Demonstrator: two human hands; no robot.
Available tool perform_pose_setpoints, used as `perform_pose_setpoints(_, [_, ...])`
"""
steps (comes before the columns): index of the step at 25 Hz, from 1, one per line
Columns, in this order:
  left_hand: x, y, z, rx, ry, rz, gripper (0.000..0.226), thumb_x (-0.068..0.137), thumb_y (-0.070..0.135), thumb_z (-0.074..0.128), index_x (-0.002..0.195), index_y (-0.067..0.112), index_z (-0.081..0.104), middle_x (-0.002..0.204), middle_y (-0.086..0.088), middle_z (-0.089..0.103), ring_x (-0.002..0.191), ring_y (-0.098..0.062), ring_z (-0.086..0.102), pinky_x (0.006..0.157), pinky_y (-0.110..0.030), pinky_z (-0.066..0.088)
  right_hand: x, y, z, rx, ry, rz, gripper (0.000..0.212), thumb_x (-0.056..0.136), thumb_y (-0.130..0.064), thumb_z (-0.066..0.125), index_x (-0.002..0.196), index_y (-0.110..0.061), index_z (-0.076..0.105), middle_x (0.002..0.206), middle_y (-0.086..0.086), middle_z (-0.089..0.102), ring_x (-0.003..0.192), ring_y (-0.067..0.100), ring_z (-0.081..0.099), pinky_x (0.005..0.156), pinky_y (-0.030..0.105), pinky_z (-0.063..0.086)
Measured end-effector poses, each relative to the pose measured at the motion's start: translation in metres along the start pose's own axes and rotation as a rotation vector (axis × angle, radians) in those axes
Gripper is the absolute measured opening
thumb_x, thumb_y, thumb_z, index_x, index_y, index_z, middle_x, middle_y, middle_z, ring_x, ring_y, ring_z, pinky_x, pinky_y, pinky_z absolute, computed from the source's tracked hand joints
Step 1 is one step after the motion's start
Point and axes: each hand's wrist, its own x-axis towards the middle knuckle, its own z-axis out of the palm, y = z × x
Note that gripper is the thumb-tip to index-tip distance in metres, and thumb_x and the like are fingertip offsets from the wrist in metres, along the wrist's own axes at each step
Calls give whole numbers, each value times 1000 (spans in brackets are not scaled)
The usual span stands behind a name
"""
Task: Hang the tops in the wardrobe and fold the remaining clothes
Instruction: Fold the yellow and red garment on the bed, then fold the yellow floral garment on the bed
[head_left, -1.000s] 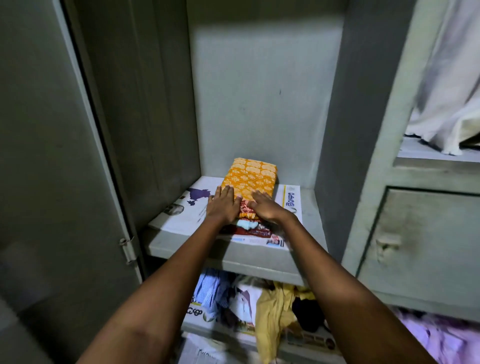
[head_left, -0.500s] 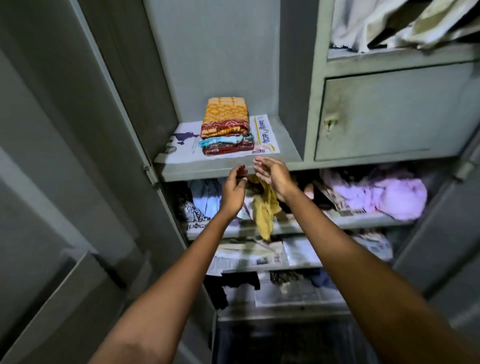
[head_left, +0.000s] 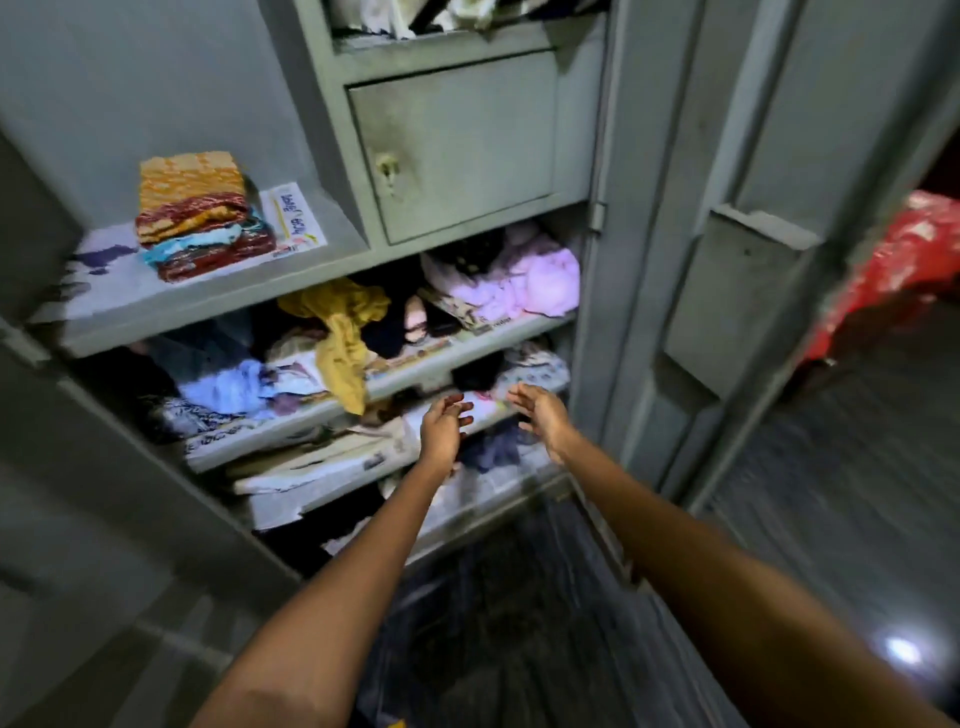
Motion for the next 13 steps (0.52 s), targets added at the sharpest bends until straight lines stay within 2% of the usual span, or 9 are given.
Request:
perform_pose_setpoints(2, [-20,-23,40,59,-47,-33,33,97,-5,32,79,15,52,76,-3,57,64,-15,53,52,-19,41,-22,19,-56,-16,61,55,30,100,-25,38,124,-14,52,109,-1,56,99,10,51,64,22,31])
perform_pose_setpoints(5, [-64,-60,113,211,-190,-85,35,98,-1,36,72,18,49,55,8,59,40,2,52,43,-14,35,-60,51,-145,-2,161,150,38,100,-29,36,129,-9,51,126,3,56,119,17,49,67,23,32])
perform_pose_setpoints(7, [-97,-84,166,239,-295,-111,34,98,-1,38,69,15,49,58,3,57,36,5,51,38,-9,35,-87,66,-201,39,224,186,40,101,-30,35,129,-7,52,132,4,54,128,18,44,71,25,33])
perform_pose_setpoints(8, [-112,-95,194,266,-355,-117,34,97,-2,39,68,14,49,61,2,56,36,6,52,38,-7,35,-102,71,-228,63,259,194,38,101,-29,34,125,-9,55,128,3,55,125,16,45,69,25,32])
perform_pose_setpoints(10, [-136,-115,243,333,-465,-104,35,95,-4,41,68,15,50,61,5,58,40,7,53,42,-7,38,-129,78,-276,120,350,179,28,101,-28,34,100,-17,59,114,0,55,102,11,51,65,24,30])
perform_pose_setpoints(11, [-152,-125,270,364,-536,-88,35,94,-5,43,68,15,52,63,4,57,44,5,55,47,-8,41,-144,83,-306,142,417,162,26,101,-28,35,89,-20,57,108,-2,56,89,7,51,64,25,30])
perform_pose_setpoints(13, [-185,-140,326,428,-651,-45,29,92,-5,46,72,12,56,68,1,55,58,-4,55,60,-17,43,-175,89,-362,183,562,118,26,100,-27,37,82,-21,54,93,-5,58,75,2,46,64,23,31])
